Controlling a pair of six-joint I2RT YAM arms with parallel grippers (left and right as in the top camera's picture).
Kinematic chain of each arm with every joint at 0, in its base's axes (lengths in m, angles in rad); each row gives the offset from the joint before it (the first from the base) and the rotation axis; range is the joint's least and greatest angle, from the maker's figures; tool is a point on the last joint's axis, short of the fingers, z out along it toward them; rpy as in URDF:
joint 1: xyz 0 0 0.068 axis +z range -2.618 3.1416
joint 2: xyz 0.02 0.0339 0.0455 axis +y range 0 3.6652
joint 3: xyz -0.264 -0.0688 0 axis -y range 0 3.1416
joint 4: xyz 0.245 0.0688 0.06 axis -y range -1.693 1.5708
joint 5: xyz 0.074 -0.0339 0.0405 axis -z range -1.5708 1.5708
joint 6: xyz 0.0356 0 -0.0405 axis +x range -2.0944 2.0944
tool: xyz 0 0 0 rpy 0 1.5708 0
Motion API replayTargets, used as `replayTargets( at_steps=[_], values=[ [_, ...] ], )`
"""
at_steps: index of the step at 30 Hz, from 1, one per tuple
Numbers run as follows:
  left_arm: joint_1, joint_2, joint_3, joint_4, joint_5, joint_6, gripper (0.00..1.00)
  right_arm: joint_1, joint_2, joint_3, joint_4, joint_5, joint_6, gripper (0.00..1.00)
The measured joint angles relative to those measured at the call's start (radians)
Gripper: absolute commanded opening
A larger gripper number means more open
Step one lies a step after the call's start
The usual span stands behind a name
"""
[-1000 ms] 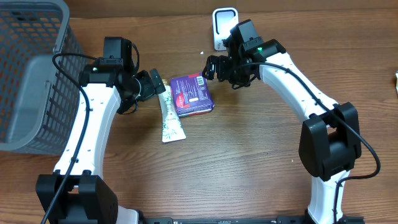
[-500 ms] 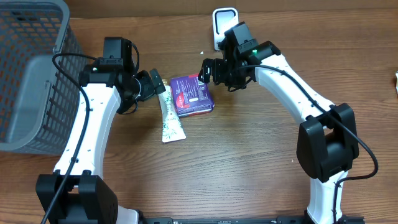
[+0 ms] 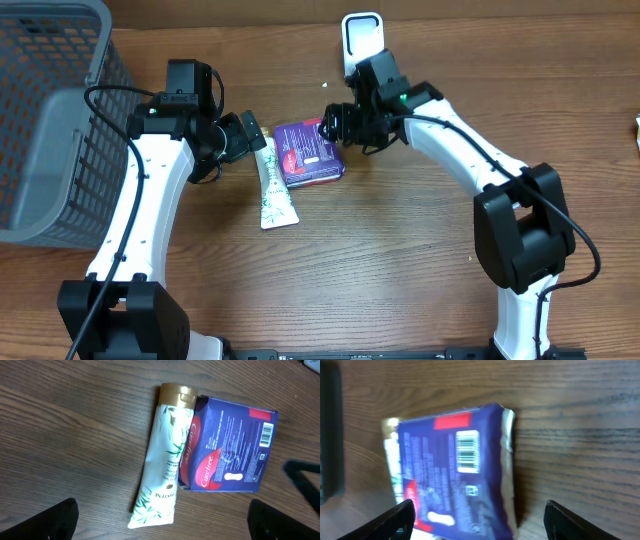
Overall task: Scan the item barcode
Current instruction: 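Grasp the purple Carefree pack's edge with the right gripper, then drag the purple pack right, away from the tube, and release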
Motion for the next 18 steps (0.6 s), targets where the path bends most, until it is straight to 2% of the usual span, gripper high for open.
replayTargets(
  at_steps=[6,11,17,18],
  values=[
    [0.0,0.0,0.0,0.0,0.0,0.0,1.0,0.0,0.0,-0.094,0.098,0.0,0.002,0.78],
    [0.0,0.0,0.0,0.0,0.0,0.0,1.0,0.011,0.0,-0.123,0.164,-0.021,0.003,0.65],
    [0.0,0.0,0.0,0.0,0.0,0.0,1.0,0.052,0.0,-0.13,0.171,-0.029,0.004,0.6],
    [0.0,0.0,0.0,0.0,0.0,0.0,1.0,0.059,0.0,-0.13,0.171,-0.027,0.004,0.56]
  ],
)
